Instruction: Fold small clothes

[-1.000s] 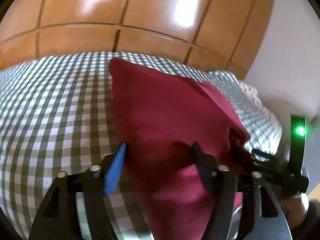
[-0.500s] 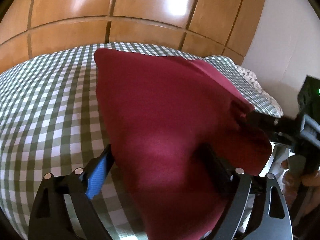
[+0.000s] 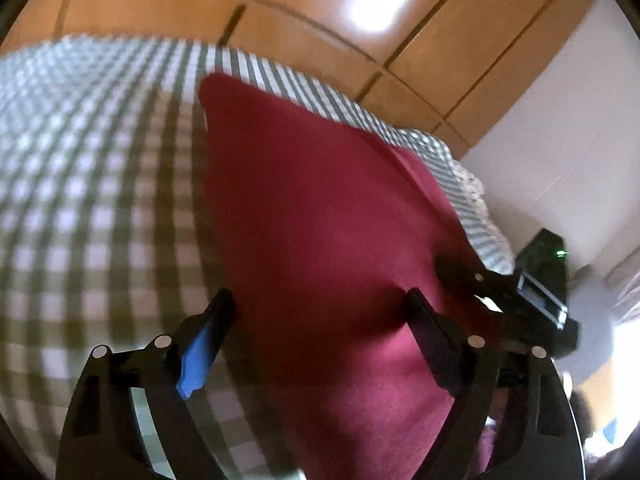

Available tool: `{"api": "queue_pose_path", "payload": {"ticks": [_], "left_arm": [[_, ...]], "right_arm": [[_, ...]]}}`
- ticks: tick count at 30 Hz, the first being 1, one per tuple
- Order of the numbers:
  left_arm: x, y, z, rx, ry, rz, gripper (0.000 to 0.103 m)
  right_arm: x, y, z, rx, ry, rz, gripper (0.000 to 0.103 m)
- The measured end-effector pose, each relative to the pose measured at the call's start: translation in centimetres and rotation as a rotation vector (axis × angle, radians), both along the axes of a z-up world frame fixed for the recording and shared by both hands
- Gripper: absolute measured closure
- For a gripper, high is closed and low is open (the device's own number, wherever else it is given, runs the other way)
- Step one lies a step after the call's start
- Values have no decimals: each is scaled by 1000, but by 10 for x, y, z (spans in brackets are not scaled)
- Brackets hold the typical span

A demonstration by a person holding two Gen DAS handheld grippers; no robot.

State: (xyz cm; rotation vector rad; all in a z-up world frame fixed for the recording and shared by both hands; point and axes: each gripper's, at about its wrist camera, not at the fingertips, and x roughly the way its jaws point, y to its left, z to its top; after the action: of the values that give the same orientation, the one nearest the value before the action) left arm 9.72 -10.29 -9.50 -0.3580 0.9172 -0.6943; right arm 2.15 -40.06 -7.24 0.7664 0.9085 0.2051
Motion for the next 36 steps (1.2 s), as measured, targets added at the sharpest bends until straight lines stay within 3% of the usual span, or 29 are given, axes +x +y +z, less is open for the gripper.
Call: {"api": "queue_pose_path", "payload": {"ticks": [3, 9, 13, 17, 29, 36], "left_arm": [[3, -2, -12, -75, 78, -15, 19], [1, -22, -9, -18, 58, -55, 26], [-5, -31, -3, 1, 35, -55, 41], [-14, -36, 13, 51, -33, -70, 48], [-28, -15, 25, 93, -124, -39, 48], [-28, 5, 29, 125, -176, 17, 48]], "right_arm": [[4, 0, 0, -7, -14, 18, 21], [9, 7, 0, -56, -34, 26, 22], [6, 11, 1, -37, -50, 41, 39], [3, 14, 3, -25, -58, 40, 46], [0, 44, 17, -9, -140, 105, 48], [23, 75, 26, -17, -191, 167, 48]]}}
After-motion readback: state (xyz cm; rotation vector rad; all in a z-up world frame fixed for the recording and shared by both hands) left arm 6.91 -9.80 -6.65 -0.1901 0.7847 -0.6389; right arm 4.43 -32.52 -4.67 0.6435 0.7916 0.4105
